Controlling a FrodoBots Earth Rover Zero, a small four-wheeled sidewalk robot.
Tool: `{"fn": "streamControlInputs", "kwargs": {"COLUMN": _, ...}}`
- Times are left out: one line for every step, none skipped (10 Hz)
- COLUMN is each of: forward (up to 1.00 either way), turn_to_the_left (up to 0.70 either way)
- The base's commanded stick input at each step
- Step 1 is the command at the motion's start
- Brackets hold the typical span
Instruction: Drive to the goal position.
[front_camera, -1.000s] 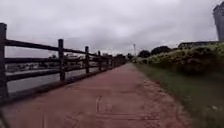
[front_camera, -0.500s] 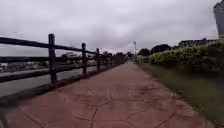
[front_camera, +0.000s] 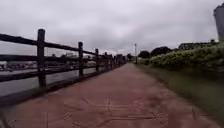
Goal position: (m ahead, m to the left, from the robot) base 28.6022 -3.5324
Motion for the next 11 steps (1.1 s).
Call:
{"fn": "streamControlInputs", "kwargs": {"forward": 1.00, "turn_to_the_left": 0.00}}
{"fn": "streamControlInputs", "kwargs": {"forward": 1.00, "turn_to_the_left": 0.00}}
{"fn": "streamControlInputs", "kwargs": {"forward": 1.00, "turn_to_the_left": 0.00}}
{"fn": "streamControlInputs", "kwargs": {"forward": 1.00, "turn_to_the_left": 0.00}}
{"fn": "streamControlInputs", "kwargs": {"forward": 1.00, "turn_to_the_left": 0.00}}
{"fn": "streamControlInputs", "kwargs": {"forward": 1.00, "turn_to_the_left": 0.00}}
{"fn": "streamControlInputs", "kwargs": {"forward": 1.00, "turn_to_the_left": 0.00}}
{"fn": "streamControlInputs", "kwargs": {"forward": 1.00, "turn_to_the_left": 0.00}}
{"fn": "streamControlInputs", "kwargs": {"forward": 1.00, "turn_to_the_left": 0.00}}
{"fn": "streamControlInputs", "kwargs": {"forward": 1.00, "turn_to_the_left": 0.00}}
{"fn": "streamControlInputs", "kwargs": {"forward": 1.00, "turn_to_the_left": 0.00}}
